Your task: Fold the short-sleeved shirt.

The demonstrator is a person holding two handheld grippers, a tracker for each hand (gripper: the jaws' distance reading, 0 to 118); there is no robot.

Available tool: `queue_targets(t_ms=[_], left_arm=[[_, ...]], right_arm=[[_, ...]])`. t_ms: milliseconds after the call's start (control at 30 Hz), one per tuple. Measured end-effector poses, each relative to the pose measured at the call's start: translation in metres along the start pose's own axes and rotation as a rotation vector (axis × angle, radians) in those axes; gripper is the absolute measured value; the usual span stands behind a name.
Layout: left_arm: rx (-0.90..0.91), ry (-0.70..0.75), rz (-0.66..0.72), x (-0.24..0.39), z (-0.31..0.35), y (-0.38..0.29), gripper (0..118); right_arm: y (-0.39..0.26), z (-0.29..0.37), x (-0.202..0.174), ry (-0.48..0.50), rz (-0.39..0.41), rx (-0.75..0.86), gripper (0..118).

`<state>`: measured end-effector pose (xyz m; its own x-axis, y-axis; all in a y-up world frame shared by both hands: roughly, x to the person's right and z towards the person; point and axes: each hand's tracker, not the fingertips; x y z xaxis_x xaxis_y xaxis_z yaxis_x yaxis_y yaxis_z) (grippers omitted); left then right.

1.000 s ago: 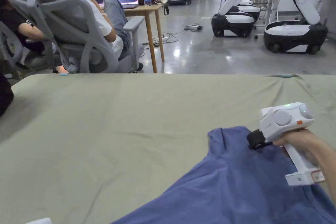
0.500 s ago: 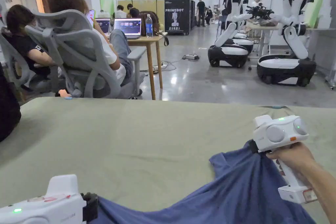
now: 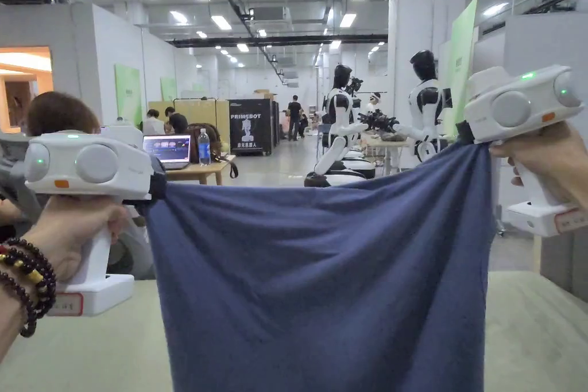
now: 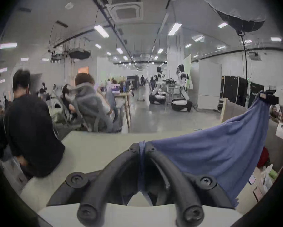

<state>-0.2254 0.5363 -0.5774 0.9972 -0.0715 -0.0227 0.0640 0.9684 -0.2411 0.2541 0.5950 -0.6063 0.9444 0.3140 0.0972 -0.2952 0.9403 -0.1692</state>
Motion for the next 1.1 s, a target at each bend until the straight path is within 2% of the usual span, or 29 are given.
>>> queue_targets(t_ms=[167, 300, 467, 633, 900, 1000, 1100], left_arm=[[0.063, 0.041, 0.115, -0.008, -0.012, 0.076, 4], [0.162, 0.059, 0.085, -0.005, -0.014, 0.107, 4], [0.170, 0.062, 0.077, -0.003, -0.023, 0.106, 4], [0.127, 0.044, 0.063, -0.002, -0.052, 0.050, 4], [-0.063, -0.006, 0.089, 0.003, -0.117, -0.091, 4], [-0.100, 0.007, 0.083, 0.008, -0.113, -0.122, 4], [-0.089, -0.002, 0.083, 0.007, -0.086, -0.135, 4]], right_arm=[[0.044, 0.001, 0.030, -0.042, -0.092, 0.082, 3], [0.069, 0.005, 0.040, -0.065, -0.114, 0.151, 3], [0.066, 0.001, 0.045, -0.066, -0.150, 0.179, 3], [0.013, -0.023, 0.028, -0.042, -0.165, 0.145, 3], [-0.136, -0.089, -0.020, 0.031, -0.219, -0.122, 3], [-0.164, -0.096, -0.027, 0.057, -0.214, -0.185, 3], [-0.171, -0.063, -0.028, 0.061, -0.182, -0.178, 3]])
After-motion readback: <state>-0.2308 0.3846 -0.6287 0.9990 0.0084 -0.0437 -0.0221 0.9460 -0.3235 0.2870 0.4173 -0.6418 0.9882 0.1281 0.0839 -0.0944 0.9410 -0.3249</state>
